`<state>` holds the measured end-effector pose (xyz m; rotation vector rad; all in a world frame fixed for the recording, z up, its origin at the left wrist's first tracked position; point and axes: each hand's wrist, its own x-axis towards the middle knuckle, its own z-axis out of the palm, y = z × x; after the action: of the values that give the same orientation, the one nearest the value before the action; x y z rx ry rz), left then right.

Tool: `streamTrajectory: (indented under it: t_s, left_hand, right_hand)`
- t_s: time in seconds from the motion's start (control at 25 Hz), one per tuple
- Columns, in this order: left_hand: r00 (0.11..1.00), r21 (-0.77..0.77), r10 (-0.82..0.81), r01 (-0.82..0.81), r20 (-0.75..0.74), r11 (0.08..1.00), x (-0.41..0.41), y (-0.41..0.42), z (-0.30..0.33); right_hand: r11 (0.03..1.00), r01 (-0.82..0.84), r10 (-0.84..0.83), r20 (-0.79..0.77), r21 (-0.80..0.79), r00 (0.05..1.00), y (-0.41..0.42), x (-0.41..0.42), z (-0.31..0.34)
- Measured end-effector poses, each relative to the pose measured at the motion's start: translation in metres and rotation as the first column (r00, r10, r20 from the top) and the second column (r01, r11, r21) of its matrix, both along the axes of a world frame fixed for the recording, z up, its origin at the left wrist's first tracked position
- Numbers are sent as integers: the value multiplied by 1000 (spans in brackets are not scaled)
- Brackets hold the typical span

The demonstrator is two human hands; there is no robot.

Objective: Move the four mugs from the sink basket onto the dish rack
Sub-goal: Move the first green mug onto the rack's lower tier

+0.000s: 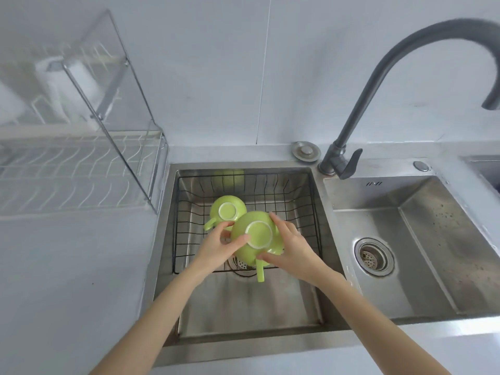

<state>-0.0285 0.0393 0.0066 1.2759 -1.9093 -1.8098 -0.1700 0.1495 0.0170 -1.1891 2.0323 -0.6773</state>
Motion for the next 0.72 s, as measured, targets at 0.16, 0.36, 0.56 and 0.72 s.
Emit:
streamTrajectory:
  t_s: [0.16,0.36,0.56,0.72]
  left_hand:
    - [997,-57,-72,71,-18,996,46,-5,10]
    - [989,-159,-139,145,47,977,105,-25,18]
    - [990,-239,-123,135,64,962,164,-53,24]
    - [994,-281,-92,107,65,954,210,-83,29]
  right_hand:
    - [999,11,-11,-12,-34,1000,-3,37,11]
    - [998,-19,19,-9,-54,1000,-25,92,21]
    - [994,-15,14,-13,-108,1000,-59,148,27]
    - [989,-44,40,-29,-142,999,-93,194,31]
